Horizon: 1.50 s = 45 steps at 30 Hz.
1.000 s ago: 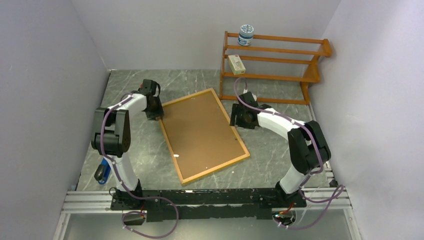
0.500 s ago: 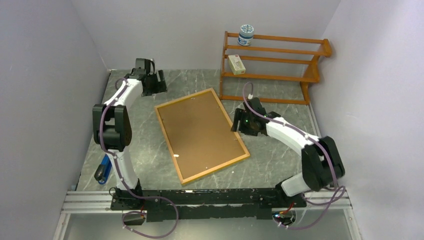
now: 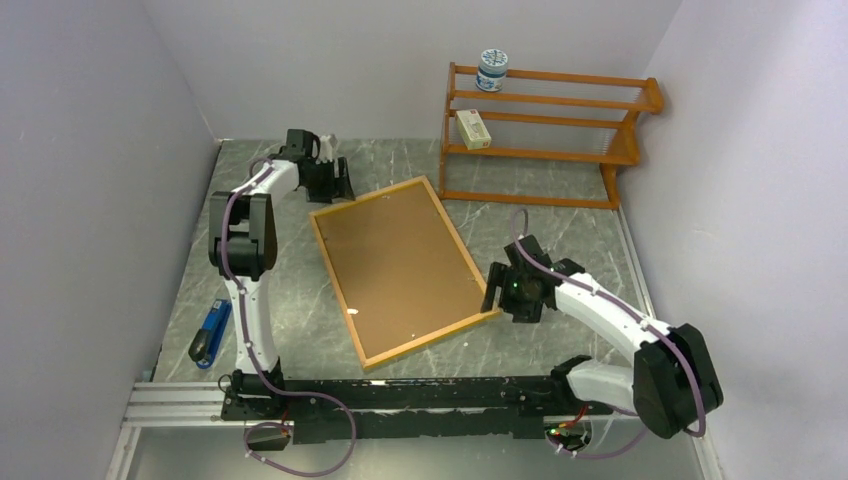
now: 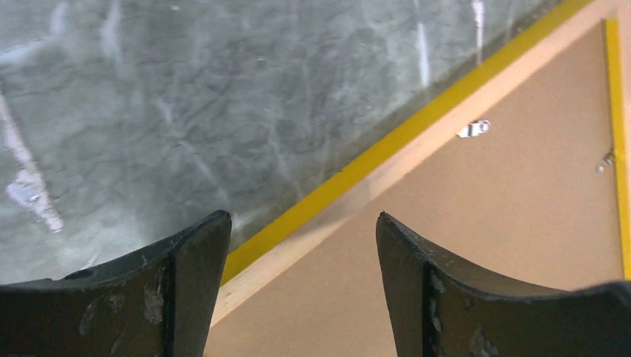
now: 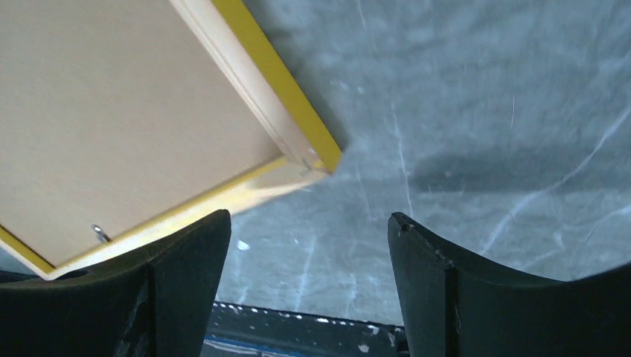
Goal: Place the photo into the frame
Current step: Adjust the photo frame at the center of the board.
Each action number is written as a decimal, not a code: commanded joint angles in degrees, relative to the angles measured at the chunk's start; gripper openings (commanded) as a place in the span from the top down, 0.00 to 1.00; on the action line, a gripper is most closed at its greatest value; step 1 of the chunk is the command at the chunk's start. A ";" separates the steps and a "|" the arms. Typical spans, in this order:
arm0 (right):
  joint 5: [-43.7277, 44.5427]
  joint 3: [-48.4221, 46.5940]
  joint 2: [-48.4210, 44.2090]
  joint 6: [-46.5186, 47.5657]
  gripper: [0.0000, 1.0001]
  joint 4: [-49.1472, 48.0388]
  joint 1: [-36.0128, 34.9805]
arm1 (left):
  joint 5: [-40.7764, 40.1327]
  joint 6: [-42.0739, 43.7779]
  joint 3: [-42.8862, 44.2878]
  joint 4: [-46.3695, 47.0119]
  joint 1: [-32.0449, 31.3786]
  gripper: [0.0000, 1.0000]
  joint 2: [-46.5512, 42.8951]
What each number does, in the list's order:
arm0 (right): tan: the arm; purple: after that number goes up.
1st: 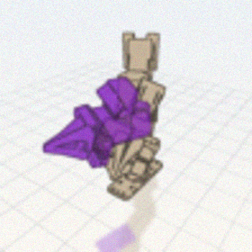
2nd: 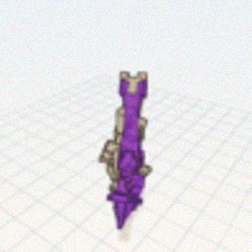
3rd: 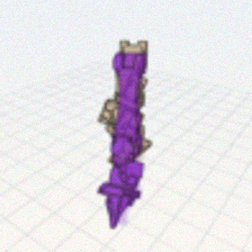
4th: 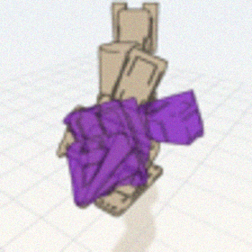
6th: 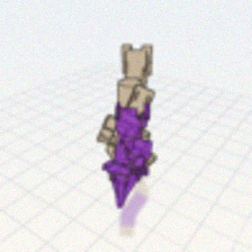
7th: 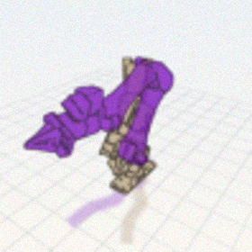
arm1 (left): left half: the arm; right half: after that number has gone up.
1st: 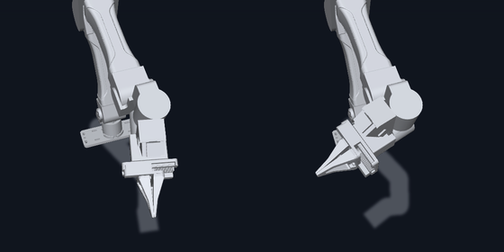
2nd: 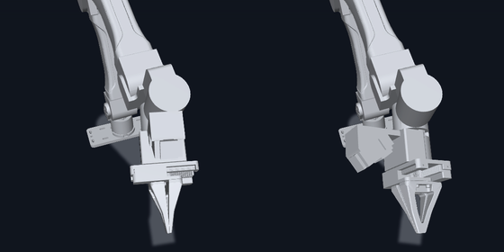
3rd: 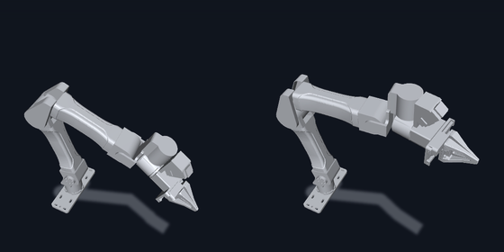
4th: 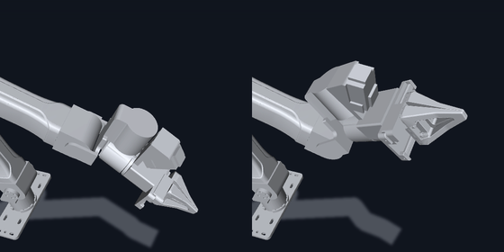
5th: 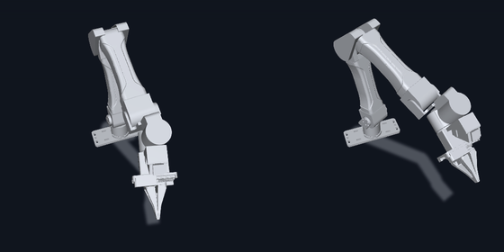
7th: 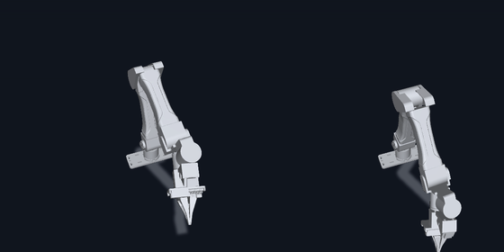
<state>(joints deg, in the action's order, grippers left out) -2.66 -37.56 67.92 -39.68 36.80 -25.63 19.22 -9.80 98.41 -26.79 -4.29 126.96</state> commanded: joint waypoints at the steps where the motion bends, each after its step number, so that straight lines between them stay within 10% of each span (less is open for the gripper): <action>1: -2.89 3.59 -2.10 -3.33 0.19 0.97 0.05 | 7.96 2.67 -1.18 1.25 -0.01 0.26 -1.06; 26: -3.05 -5.53 13.65 0.31 0.28 -23.77 5.53 | 4.82 -20.98 -41.19 2.70 -0.49 0.39 -27.72; 45: -3.71 -19.36 29.24 9.35 0.30 -22.31 8.47 | 6.07 -31.90 -68.56 10.39 -5.81 0.40 -49.15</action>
<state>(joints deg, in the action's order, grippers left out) 3.09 -55.57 97.49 -27.86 18.06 -14.50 14.04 -35.09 35.48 -10.92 -5.98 79.77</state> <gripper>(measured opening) 0.708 0.612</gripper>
